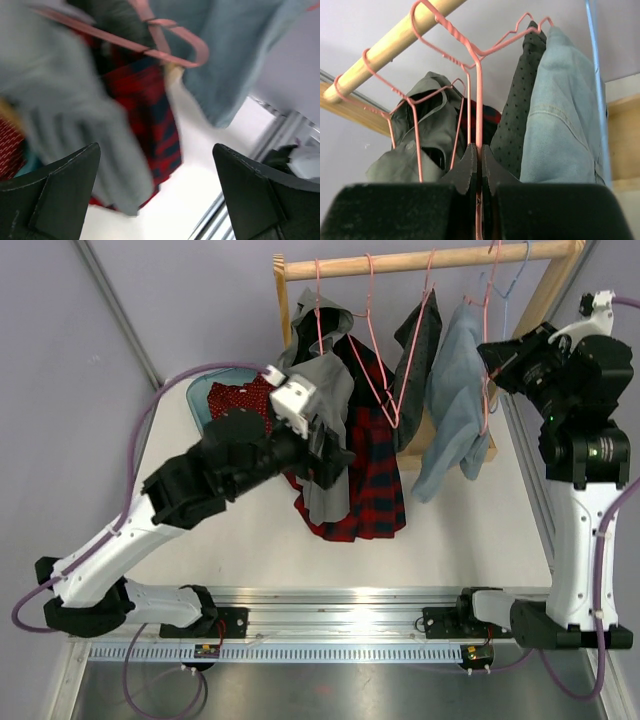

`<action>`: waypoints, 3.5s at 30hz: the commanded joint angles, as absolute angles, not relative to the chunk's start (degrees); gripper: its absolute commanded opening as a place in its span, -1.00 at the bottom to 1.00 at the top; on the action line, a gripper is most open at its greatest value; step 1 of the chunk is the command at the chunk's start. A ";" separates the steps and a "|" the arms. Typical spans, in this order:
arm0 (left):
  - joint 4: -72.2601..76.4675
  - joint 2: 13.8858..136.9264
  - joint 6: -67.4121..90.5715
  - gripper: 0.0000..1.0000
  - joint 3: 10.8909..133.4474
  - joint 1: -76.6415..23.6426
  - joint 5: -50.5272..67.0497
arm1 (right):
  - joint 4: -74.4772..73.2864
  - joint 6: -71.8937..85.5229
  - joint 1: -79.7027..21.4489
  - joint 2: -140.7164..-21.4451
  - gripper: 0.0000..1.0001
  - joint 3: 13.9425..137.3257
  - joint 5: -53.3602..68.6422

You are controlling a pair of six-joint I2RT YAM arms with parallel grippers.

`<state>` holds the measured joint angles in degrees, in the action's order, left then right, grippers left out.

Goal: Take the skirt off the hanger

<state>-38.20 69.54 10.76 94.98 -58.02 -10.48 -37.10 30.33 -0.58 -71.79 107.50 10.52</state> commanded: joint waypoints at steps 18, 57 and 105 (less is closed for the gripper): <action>-18.99 94.13 7.47 0.98 105.21 -79.98 -10.55 | -40.34 32.60 -0.53 -53.70 -1.00 103.80 14.50; 2.82 79.64 29.61 -1.00 49.85 -95.44 -10.54 | -37.80 30.41 -0.44 -62.22 -1.00 115.48 8.18; -47.32 57.21 6.57 -1.00 83.38 -69.47 -48.81 | -30.50 29.62 -0.53 -60.48 0.99 87.90 -2.37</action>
